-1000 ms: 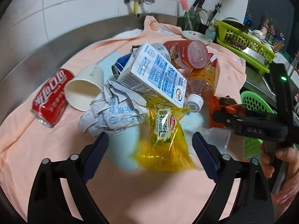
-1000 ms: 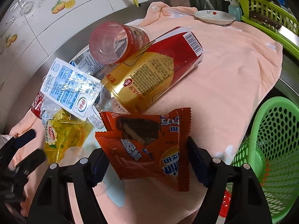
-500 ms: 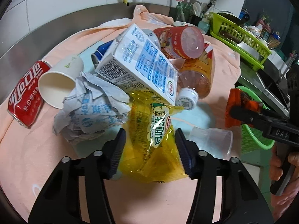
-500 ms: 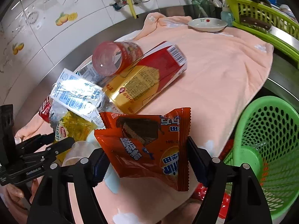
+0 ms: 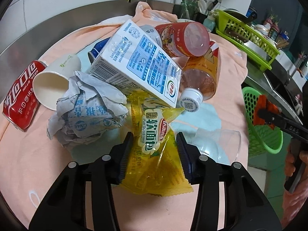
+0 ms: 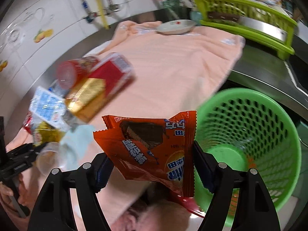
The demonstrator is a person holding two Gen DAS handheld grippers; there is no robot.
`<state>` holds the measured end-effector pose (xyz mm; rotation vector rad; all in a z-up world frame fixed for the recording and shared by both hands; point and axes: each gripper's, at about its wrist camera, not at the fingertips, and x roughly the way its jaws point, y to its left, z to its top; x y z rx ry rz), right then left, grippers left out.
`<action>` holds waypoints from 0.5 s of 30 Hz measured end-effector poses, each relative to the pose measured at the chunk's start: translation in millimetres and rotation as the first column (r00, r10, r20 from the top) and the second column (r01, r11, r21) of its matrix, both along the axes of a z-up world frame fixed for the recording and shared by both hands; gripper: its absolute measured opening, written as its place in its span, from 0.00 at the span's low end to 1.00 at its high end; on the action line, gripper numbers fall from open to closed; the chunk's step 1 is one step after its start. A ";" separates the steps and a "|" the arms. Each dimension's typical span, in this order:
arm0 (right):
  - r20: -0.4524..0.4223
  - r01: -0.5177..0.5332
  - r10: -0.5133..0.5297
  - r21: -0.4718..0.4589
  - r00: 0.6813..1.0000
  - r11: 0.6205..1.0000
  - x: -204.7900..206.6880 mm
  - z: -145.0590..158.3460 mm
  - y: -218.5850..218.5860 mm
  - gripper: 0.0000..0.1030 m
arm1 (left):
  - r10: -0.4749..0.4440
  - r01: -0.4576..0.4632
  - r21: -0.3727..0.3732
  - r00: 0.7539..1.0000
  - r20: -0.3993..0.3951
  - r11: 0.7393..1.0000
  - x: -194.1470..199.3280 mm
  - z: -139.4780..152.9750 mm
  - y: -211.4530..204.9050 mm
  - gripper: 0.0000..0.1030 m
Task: Collect trash
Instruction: 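Carry the orange wrapper over the green basket with the right gripper while the left carries the yellow bag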
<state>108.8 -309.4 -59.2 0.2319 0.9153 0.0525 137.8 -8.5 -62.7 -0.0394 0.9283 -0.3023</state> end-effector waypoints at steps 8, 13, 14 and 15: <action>-0.055 0.103 -0.107 -0.069 0.993 0.992 -9.8 -26.6 -51.8 0.72 | -0.016 0.016 -0.004 0.999 0.033 1.000 -14.5 11.5 2.0 0.34; -0.074 0.142 -0.147 -0.071 0.986 0.987 -14.7 -38.8 -72.7 0.81 | -0.014 0.014 -0.004 0.998 0.069 1.000 -23.8 28.0 4.5 0.31; -0.076 0.149 -0.154 -0.069 0.985 0.986 -16.5 -40.5 -76.1 0.81 | -0.016 0.016 -0.004 0.997 0.080 1.000 -25.9 33.0 4.9 0.31; -0.079 0.153 -0.158 -0.065 0.984 0.986 -16.5 -41.4 -79.1 0.82 | -0.019 0.019 -0.002 0.995 0.093 1.000 -28.1 38.7 4.7 0.31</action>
